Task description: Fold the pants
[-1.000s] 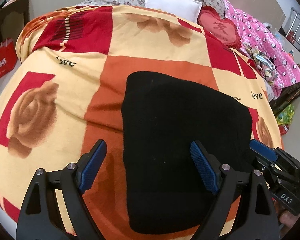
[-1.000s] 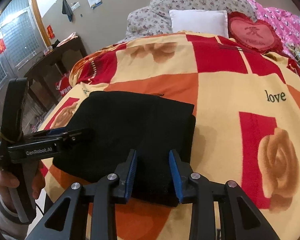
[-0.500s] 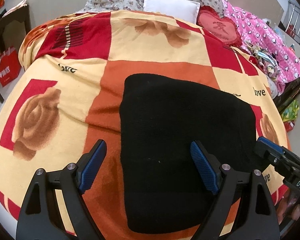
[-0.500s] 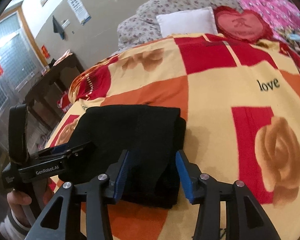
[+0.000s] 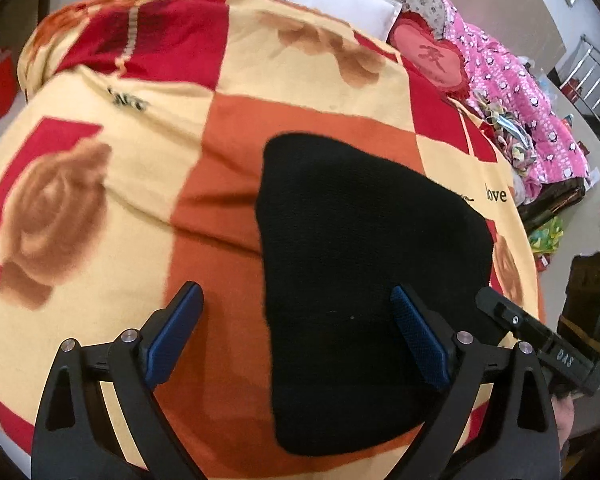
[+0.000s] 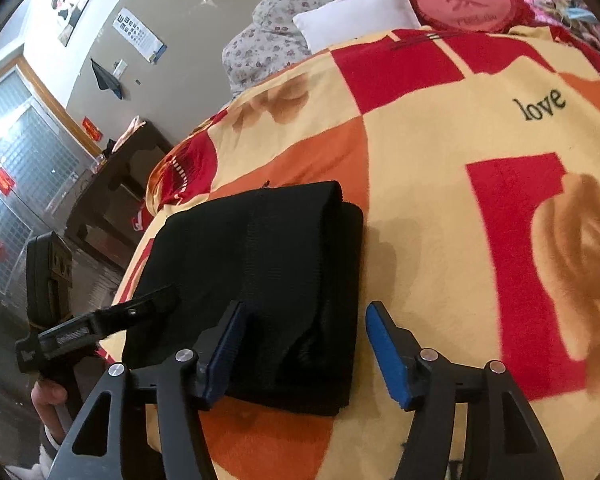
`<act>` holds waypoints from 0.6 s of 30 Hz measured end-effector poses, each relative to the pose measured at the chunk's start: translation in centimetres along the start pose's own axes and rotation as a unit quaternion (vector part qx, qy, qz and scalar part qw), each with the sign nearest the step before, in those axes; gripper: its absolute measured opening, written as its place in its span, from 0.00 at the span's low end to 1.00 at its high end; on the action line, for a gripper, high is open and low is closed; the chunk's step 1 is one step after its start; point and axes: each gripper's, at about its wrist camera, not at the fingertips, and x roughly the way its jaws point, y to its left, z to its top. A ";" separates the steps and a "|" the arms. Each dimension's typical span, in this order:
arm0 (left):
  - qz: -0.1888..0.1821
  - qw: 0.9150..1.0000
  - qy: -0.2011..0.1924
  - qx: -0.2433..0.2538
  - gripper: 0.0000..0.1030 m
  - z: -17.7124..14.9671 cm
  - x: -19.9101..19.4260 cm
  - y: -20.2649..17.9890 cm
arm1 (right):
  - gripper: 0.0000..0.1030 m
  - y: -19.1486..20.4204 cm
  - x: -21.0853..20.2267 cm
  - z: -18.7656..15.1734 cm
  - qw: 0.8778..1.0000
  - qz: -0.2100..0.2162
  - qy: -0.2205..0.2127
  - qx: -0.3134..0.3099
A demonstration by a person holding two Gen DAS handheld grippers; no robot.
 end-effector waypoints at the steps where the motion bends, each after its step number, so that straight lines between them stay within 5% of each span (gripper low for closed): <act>1: -0.001 1.000 0.001 0.003 0.92 -0.1 0.0 0.0 | 0.60 -0.1 0.2 0.1 1.000 0.005 0.002 0.001; 18: 0.010 0.999 -0.005 0.035 0.99 -0.1 2.2 -1.4 | 0.74 0.8 1.9 0.8 0.999 0.012 0.003 -0.034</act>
